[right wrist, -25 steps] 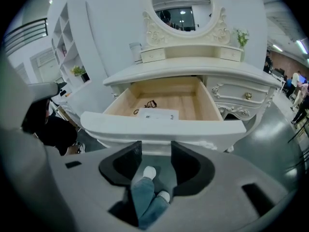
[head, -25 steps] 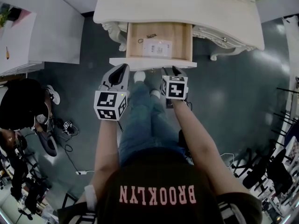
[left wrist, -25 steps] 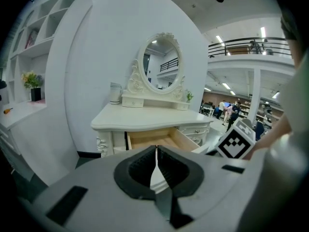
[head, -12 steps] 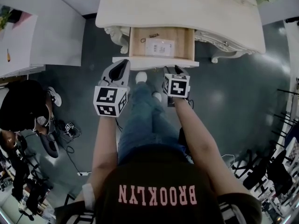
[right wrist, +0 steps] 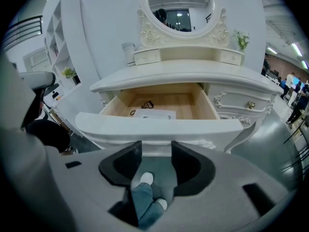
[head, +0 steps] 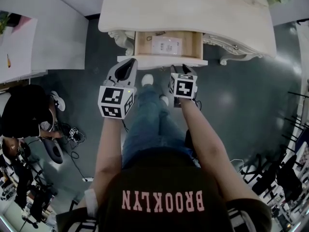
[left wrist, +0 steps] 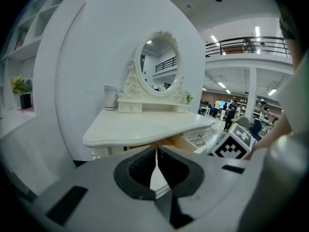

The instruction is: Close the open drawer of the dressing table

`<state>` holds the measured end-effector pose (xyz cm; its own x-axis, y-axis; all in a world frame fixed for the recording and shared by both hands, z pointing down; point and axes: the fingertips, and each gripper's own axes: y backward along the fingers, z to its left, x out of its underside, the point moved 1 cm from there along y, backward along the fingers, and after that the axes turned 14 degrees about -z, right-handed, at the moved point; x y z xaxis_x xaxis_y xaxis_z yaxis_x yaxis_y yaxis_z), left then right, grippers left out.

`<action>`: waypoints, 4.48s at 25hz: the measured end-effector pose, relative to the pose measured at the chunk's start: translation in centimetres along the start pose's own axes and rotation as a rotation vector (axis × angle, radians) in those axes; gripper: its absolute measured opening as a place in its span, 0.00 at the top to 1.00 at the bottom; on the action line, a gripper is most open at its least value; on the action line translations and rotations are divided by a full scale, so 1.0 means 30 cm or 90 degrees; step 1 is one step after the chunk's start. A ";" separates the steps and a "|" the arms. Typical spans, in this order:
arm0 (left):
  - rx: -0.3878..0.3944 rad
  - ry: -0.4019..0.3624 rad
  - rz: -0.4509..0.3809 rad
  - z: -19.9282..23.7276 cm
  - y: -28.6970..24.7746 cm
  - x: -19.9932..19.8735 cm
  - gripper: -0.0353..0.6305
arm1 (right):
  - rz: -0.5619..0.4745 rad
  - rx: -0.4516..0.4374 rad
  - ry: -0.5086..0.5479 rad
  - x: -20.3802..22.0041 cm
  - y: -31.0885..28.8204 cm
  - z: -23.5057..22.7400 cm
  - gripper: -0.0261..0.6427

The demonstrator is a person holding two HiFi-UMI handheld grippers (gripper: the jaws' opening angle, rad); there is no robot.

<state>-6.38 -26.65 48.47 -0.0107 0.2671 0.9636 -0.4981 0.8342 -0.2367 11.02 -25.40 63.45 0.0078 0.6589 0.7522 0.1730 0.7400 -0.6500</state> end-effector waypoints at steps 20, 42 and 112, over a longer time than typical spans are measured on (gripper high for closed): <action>-0.001 0.006 0.010 0.117 -0.143 -0.046 0.94 | 0.010 0.010 0.008 -0.127 -0.139 -0.033 0.69; -0.016 0.004 -0.015 0.218 -0.282 -0.128 0.94 | 0.008 0.014 0.023 -0.254 -0.281 -0.072 0.69; -0.033 -0.024 -0.098 0.054 -0.013 -0.236 0.94 | -0.177 -0.089 0.102 -0.498 0.107 -0.010 0.97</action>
<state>-7.52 -29.66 41.95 0.0289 0.1162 0.9928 -0.4507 0.8880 -0.0908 11.76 -32.90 50.15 0.0945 0.3966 0.9131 0.3235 0.8552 -0.4049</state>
